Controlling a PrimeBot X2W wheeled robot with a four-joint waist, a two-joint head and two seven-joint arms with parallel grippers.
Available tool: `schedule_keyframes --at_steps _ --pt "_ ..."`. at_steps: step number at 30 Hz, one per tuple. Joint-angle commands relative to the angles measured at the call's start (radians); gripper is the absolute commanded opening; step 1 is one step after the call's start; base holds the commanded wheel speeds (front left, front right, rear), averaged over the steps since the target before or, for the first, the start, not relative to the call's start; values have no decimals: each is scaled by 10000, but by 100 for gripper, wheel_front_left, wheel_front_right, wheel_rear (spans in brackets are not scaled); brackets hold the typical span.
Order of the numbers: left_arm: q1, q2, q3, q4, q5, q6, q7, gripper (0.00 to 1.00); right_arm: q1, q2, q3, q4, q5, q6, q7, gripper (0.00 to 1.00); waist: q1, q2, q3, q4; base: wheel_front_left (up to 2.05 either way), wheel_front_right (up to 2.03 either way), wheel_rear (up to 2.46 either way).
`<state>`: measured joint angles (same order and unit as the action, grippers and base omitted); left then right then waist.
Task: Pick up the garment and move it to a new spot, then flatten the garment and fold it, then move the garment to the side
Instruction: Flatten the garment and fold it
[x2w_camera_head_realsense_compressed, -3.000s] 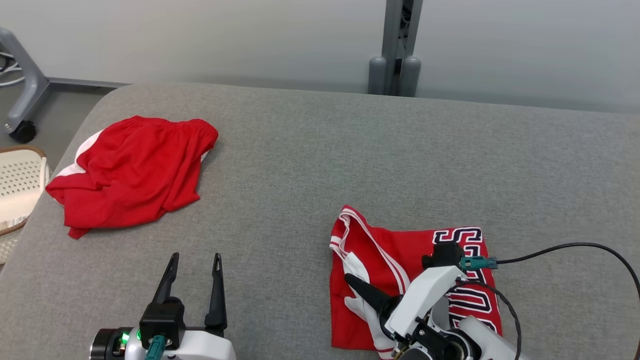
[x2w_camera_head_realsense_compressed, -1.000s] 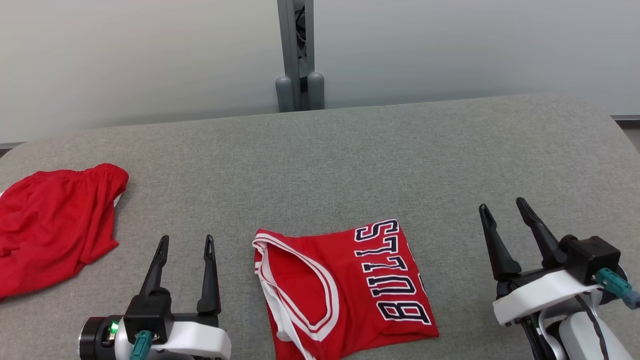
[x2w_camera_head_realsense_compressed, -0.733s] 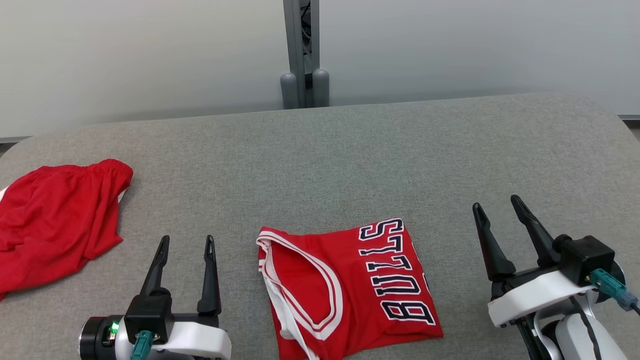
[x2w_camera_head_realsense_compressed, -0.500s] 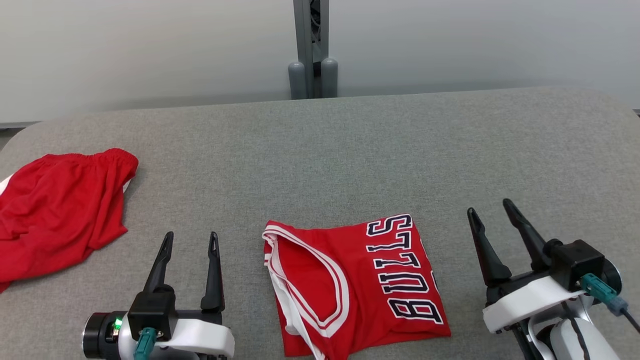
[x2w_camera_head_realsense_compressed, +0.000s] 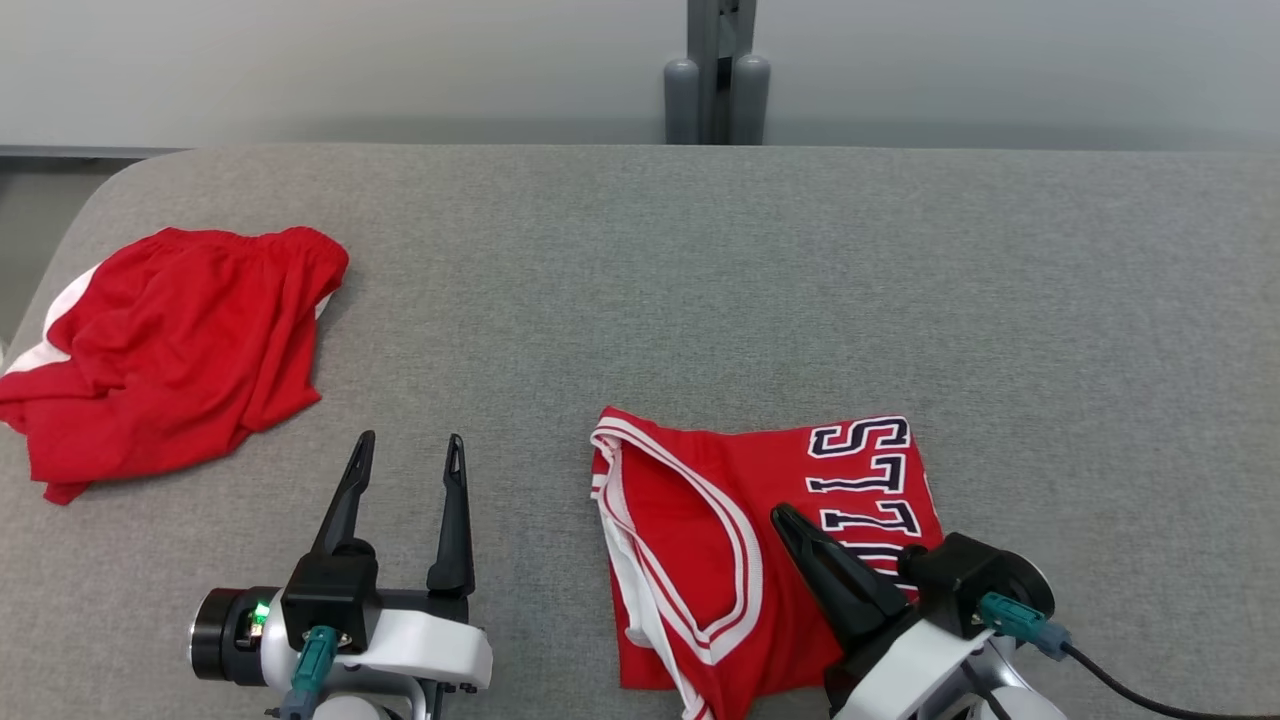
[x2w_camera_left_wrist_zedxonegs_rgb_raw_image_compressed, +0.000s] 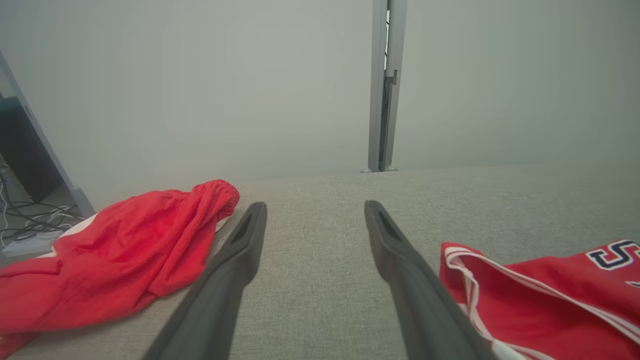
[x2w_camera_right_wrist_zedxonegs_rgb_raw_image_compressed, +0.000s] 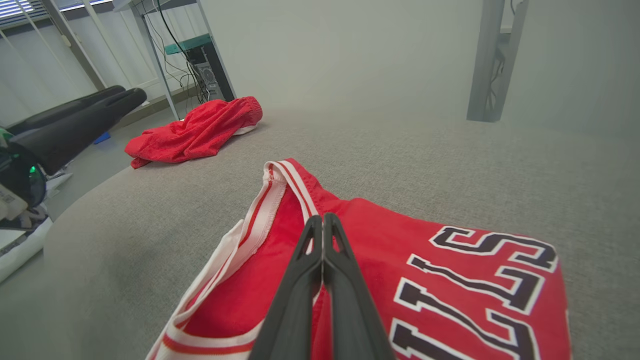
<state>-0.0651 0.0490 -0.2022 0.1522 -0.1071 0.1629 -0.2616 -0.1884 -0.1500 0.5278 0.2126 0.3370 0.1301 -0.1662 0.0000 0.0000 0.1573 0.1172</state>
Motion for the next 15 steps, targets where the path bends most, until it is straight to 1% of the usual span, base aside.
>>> schedule_keyframes --at_steps 1,4,10,15 --pt "-171 34 -4 6 -35 59 -36 100 -117 -100 103 139 79 13 111 0 0 0 122 237 0 0 0" --pt "-256 33 -102 41 -74 86 -36 100 -261 -165 341 585 176 13 350 0 0 0 204 538 0 0 0" --pt "-195 28 -216 22 -150 170 -36 100 -285 -213 76 1399 52 13 472 0 0 0 277 1032 0 0 0" --pt "-50 31 -263 49 -132 179 -36 100 -172 -72 -162 1686 -31 13 441 0 0 0 286 1231 0 0 0"
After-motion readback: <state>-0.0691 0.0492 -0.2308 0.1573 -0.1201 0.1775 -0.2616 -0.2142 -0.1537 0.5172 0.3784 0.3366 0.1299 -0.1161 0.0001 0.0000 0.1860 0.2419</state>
